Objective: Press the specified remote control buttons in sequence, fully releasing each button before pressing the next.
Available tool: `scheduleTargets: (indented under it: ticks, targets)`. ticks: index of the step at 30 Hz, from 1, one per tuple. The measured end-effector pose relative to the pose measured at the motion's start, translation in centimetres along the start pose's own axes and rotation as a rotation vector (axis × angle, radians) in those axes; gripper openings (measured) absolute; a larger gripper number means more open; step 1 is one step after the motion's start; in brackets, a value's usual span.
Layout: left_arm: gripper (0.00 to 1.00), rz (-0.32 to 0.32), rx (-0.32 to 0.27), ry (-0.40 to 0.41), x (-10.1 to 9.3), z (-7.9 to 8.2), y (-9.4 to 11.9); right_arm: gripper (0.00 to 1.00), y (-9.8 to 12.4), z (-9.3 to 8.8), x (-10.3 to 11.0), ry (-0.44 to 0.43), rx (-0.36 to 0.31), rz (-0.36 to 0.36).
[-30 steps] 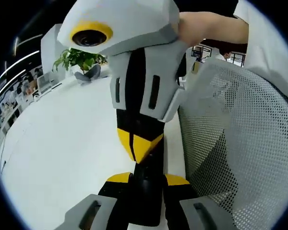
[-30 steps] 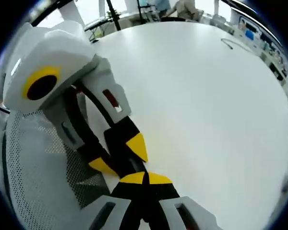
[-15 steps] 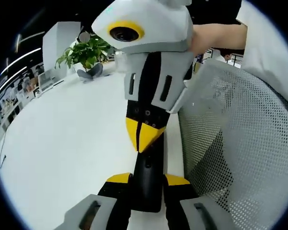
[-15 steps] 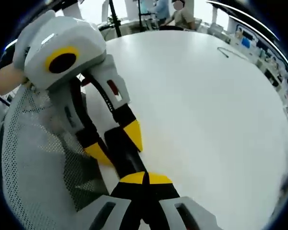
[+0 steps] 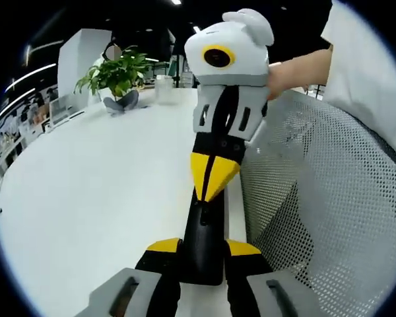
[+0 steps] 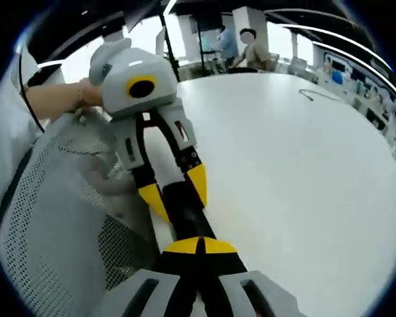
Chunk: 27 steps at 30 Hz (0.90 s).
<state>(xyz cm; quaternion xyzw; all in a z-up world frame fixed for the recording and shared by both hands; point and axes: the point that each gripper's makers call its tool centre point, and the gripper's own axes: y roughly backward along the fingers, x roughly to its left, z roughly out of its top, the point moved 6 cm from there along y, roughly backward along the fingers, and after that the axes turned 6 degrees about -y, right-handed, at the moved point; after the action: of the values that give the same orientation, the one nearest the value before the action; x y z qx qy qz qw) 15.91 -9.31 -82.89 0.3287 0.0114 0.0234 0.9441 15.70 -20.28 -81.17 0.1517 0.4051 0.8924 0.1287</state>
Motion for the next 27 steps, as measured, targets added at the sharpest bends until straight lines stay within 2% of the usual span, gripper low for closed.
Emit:
scheduleTargets:
  ticks: [7, 11, 12, 14, 23, 25, 27]
  targets:
    - [0.24, -0.002, -0.012, -0.012, 0.0, 0.0, -0.1, 0.0, -0.6, 0.5, 0.4, 0.073, 0.024, -0.002]
    - [0.24, -0.001, -0.012, -0.021, -0.1, -0.1, -0.1, 0.0, -0.8, 0.9, 0.4, 0.123, 0.09, -0.008]
    - [0.24, -0.001, -0.012, -0.02, -0.1, -0.1, -0.1, 0.0, -0.9, 1.0, 0.5, 0.166, 0.125, -0.017]
    - [0.24, -0.003, -0.02, 0.014, 0.0, 0.0, -0.1, 0.0, -1.0, 1.2, 0.7, 0.21, 0.167, -0.023]
    - [0.24, -0.007, -0.003, -0.006, 0.0, 0.1, -0.2, 0.0, -1.6, 2.0, 0.6, 0.252, 0.276, -0.011]
    - [0.24, -0.006, -0.002, -0.007, 0.1, 0.1, -0.2, 0.0, -1.5, 1.9, 0.5, 0.232, 0.275, -0.019]
    - [0.24, -0.005, -0.001, -0.009, 0.1, 0.1, -0.2, 0.0, -1.4, 1.8, 0.4, 0.192, 0.24, -0.017]
